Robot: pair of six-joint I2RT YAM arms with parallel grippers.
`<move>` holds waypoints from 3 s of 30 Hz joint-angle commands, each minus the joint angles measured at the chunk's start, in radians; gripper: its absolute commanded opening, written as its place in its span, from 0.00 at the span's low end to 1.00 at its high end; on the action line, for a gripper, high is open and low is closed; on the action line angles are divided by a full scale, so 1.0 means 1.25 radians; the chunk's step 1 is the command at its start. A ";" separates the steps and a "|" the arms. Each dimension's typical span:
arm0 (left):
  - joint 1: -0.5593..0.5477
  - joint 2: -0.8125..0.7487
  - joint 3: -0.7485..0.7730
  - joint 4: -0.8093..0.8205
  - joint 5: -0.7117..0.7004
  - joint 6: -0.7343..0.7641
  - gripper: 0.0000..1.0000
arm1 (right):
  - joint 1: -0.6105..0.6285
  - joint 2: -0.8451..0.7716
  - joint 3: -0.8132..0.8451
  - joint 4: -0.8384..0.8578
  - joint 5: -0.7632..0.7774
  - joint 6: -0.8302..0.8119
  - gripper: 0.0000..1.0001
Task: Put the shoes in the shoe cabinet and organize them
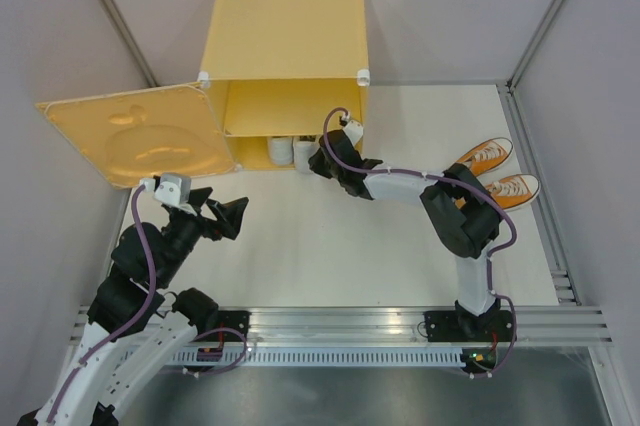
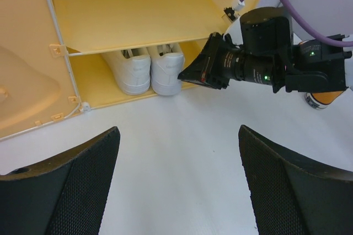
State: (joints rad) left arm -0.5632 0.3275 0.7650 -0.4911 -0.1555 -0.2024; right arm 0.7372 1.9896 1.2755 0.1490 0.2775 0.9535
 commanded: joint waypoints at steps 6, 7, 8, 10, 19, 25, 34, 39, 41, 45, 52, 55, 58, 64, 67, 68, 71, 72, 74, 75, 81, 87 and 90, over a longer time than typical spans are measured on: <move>-0.003 0.003 0.000 0.030 0.003 0.020 0.91 | -0.119 -0.015 0.076 0.125 0.070 -0.018 0.20; -0.003 0.002 0.000 0.030 0.004 0.018 0.91 | -0.120 -0.015 0.074 0.125 0.066 -0.019 0.20; -0.003 0.002 0.000 0.030 0.003 0.018 0.91 | -0.120 -0.015 0.074 0.126 0.064 -0.022 0.19; -0.003 0.002 0.000 0.030 0.004 0.018 0.91 | -0.120 -0.011 0.067 0.138 0.049 -0.020 0.20; -0.003 0.004 0.000 0.030 0.005 0.018 0.91 | -0.111 -0.027 -0.007 0.179 0.030 -0.019 0.22; -0.003 0.008 0.000 0.031 0.005 0.020 0.91 | -0.092 -0.078 -0.047 0.136 0.038 -0.020 0.34; -0.003 0.020 -0.001 0.030 -0.008 0.021 0.91 | -0.082 -0.189 -0.136 0.088 0.026 -0.023 0.40; -0.003 0.028 -0.001 0.030 -0.019 0.023 0.91 | -0.076 -0.250 -0.150 0.070 -0.039 -0.067 0.41; -0.003 0.028 -0.001 0.030 -0.027 0.024 0.91 | -0.073 -0.271 -0.175 0.059 -0.049 -0.077 0.41; -0.003 0.029 -0.001 0.031 -0.031 0.026 0.92 | -0.066 -0.403 -0.252 0.009 -0.059 -0.110 0.41; -0.003 0.022 -0.002 0.030 -0.031 0.027 0.92 | -0.068 -0.818 -0.420 -0.327 0.118 -0.187 0.43; -0.003 0.018 -0.002 0.030 -0.027 0.026 0.92 | -0.111 -0.956 -0.442 -0.480 0.240 -0.181 0.48; -0.003 0.018 -0.002 0.030 -0.024 0.026 0.93 | -0.173 -1.001 -0.440 -0.530 0.281 -0.186 0.51; -0.003 0.029 -0.003 0.031 -0.018 0.023 0.93 | -0.296 -0.859 -0.385 -0.511 0.290 -0.199 0.56; -0.003 0.046 -0.002 0.031 -0.007 0.022 0.93 | -0.387 -0.783 -0.357 -0.457 0.221 -0.209 0.56; -0.003 0.051 -0.002 0.030 0.000 0.022 0.93 | -0.412 -0.750 -0.352 -0.442 0.175 -0.213 0.56; -0.003 0.056 -0.001 0.031 0.005 0.021 0.93 | -0.504 -0.681 -0.326 -0.403 0.112 -0.213 0.56; -0.003 0.056 -0.001 0.031 0.007 0.021 0.93 | -0.539 -0.663 -0.318 -0.389 0.098 -0.214 0.55; -0.003 0.055 -0.001 0.031 0.005 0.021 0.93 | -0.566 -0.608 -0.296 -0.377 0.068 -0.214 0.54; -0.003 0.052 -0.001 0.031 0.005 0.021 0.93 | -0.581 -0.589 -0.289 -0.368 0.059 -0.214 0.54; -0.003 0.052 -0.001 0.030 0.011 0.020 0.93 | -0.585 -0.484 -0.255 -0.341 0.042 -0.215 0.50; -0.005 0.046 -0.001 0.031 0.018 0.020 0.93 | -0.613 -0.433 -0.274 -0.324 0.044 -0.208 0.48; -0.003 0.047 -0.001 0.031 0.020 0.018 0.93 | -0.614 -0.436 -0.310 -0.305 0.041 -0.202 0.48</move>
State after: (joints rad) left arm -0.5632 0.3908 0.7631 -0.4908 -0.1493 -0.2008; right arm -0.0292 1.4521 0.9131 -0.2832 0.3363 0.6941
